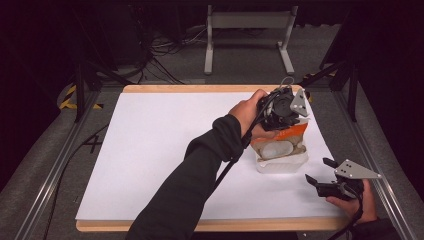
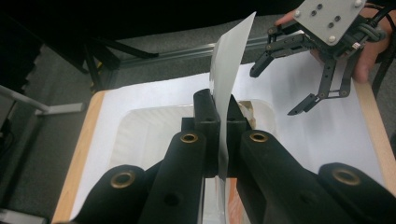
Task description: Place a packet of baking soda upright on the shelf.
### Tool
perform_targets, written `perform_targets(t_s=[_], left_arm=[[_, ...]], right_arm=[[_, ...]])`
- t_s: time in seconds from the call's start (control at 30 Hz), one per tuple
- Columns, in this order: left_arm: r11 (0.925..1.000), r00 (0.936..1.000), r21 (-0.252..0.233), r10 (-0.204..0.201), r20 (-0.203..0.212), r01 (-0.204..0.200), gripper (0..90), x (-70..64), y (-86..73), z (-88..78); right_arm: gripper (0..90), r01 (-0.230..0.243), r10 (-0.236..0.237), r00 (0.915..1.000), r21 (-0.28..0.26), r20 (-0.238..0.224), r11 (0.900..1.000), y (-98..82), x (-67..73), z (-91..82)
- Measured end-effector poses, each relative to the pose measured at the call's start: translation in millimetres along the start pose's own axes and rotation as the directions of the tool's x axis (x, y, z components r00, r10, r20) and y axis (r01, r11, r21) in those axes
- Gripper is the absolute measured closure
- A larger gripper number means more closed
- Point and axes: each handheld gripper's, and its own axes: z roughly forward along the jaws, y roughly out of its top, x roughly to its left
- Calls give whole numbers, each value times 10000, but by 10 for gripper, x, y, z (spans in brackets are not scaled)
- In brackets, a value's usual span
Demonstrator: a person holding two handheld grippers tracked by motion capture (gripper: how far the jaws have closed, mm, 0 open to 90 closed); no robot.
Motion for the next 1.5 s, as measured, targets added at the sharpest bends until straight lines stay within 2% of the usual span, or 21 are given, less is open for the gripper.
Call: perform_targets(t_s=[0.17, 0.3, 0.4, 0.47, 0.6, 0.73, 0.8, 1.03, 1.17, 1.27, 1.33, 1.5], left_arm=[[9999, 9999, 132, 46, 116, -47, 896, 0, 5, 116], [9992, 9984, 302, 235, 505, -250, 895, -20, -16, 211], [9988, 9978, 386, 284, 593, -307, 894, -41, -29, 258], [9978, 9955, 444, 450, 834, -488, 893, -62, -59, 317], [9975, 9938, 477, 467, 1011, -517, 892, -82, -91, 396], [9977, 9933, 471, 424, 1077, -477, 891, -102, -108, 457], [9990, 9923, 290, 307, 1196, -344, 891, -107, -115, 472], [9995, 9924, 311, 74, 1227, -113, 871, -126, -113, 530], [9974, 9950, 704, -199, 982, 130, 737, -120, -143, 558], [9966, 9953, 631, -584, 776, 536, 604, -75, -196, 503], [9939, 9929, 600, -962, 700, 921, 506, -42, -250, 425], [9939, 9915, 295, -1082, 723, 1063, 459, -54, -442, 180]], right_arm=[[150, 15, -15, 10000, -2, -60, 10000, -3, 1, -4], [150, -6, 6, 9999, 35, -105, 10000, -5, 3, -2], [149, 10, -9, 9999, 47, -115, 10000, -5, 3, 2], [150, -5, 6, 9999, 87, -151, 10000, -6, 7, 4], [149, 9, -7, 9999, 121, -144, 9999, -7, 8, 7], [150, 9, -7, 9998, 119, -184, 9999, -9, 7, 8], [150, 2, 1, 9998, 128, -203, 9999, -8, 9, 9], [150, 39, -35, 9997, 177, -247, 9998, -7, 18, 19], [150, 50, -45, 9997, 191, -255, 9998, -9, 19, 18], [150, 35, -30, 9996, 179, -280, 9998, -13, 15, 17], [150, 20, -14, 9995, 182, -313, 9998, -16, 13, 16], [150, 49, -41, 9994, 211, -342, 9998, -13, 20, 15]])
